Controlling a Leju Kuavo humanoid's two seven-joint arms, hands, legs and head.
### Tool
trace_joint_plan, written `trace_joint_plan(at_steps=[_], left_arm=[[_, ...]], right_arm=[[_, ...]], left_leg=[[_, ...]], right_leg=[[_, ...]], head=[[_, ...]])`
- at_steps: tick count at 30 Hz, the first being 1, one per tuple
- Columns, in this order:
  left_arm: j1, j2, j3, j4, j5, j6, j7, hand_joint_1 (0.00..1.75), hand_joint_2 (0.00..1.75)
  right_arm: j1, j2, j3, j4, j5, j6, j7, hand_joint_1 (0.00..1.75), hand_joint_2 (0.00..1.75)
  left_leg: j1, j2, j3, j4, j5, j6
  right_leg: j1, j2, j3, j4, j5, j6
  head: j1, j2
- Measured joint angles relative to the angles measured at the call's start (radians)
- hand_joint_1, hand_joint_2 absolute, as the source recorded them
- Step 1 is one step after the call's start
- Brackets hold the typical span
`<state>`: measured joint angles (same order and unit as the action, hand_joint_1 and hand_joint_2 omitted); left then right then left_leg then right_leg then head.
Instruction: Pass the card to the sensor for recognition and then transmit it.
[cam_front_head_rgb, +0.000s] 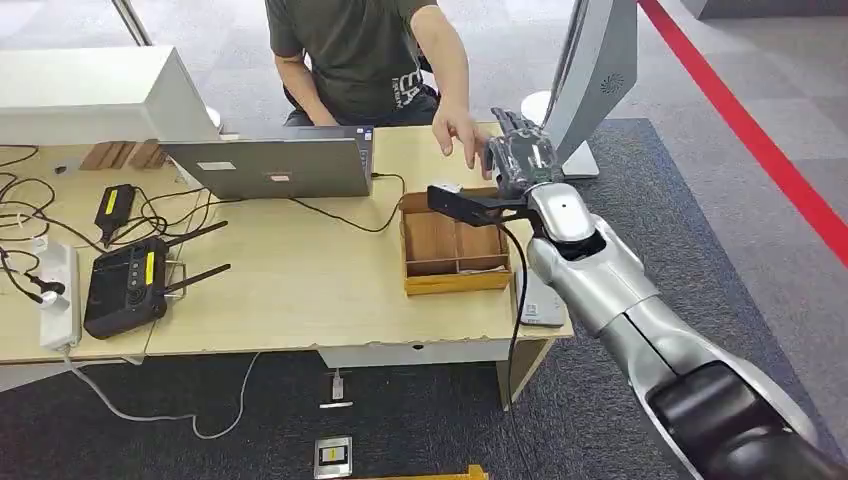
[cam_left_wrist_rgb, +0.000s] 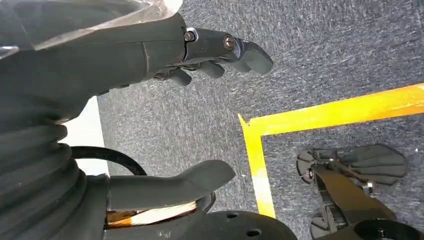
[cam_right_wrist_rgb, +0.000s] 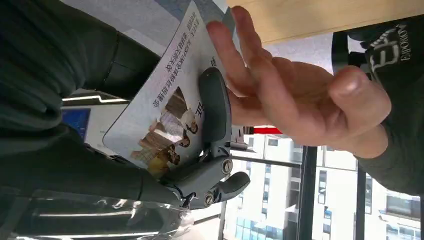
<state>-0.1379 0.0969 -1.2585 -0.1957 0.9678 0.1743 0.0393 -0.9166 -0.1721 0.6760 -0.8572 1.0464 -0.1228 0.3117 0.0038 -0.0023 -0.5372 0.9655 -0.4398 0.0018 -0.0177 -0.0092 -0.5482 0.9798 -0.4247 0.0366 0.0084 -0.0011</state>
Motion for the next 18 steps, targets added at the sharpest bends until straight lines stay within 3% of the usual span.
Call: trace_joint_plan(at_steps=[9, 12, 13, 14, 18], left_arm=[[0.0, 0.0, 0.0, 0.0, 0.001, 0.0, 0.001, 0.0, 1.75], [0.001, 0.0, 0.0, 0.0, 0.012, 0.0, 0.002, 0.0, 1.75], [0.001, 0.0, 0.0, 0.0, 0.013, 0.0, 0.002, 0.0, 1.75], [0.001, 0.0, 0.0, 0.0, 0.013, 0.001, 0.003, 0.0, 1.75], [0.001, 0.0, 0.0, 0.0, 0.013, 0.001, 0.004, 0.0, 1.75]], right_arm=[[-0.005, 0.002, 0.002, 0.008, 0.0, -0.001, 0.001, 1.75, 1.75], [-0.026, 0.027, 0.014, 0.065, -0.002, -0.015, 0.002, 1.75, 1.75], [-0.039, 0.042, 0.019, 0.097, -0.004, -0.029, -0.004, 0.03, 1.75], [-0.043, 0.053, 0.024, 0.122, -0.01, -0.047, -0.01, 0.0, 0.0], [-0.045, 0.062, 0.027, 0.144, -0.012, -0.074, -0.037, 0.0, 0.0]], left_leg=[[0.0, 0.0, 0.0, 0.0, 0.0, 0.0], [0.0, 0.0, 0.0, 0.0, 0.0, 0.0], [0.0, 0.0, 0.0, 0.0, 0.0, 0.0], [0.0, 0.0, 0.0, 0.0, 0.0, 0.0], [0.0, 0.0, 0.0, 0.0, 0.0, 0.0]], right_leg=[[0.0, 0.0, 0.0, 0.0, 0.0, 0.0], [0.0, 0.0, 0.0, 0.0, 0.0, 0.0], [0.0, 0.0, 0.0, 0.0, 0.0, 0.0], [0.0, 0.0, 0.0, 0.0, 0.0, 0.0], [0.0, 0.0, 0.0, 0.0, 0.0, 0.0]], head=[[0.0, 0.0], [0.0, 0.0], [0.0, 0.0], [0.0, 0.0], [0.0, 0.0]])
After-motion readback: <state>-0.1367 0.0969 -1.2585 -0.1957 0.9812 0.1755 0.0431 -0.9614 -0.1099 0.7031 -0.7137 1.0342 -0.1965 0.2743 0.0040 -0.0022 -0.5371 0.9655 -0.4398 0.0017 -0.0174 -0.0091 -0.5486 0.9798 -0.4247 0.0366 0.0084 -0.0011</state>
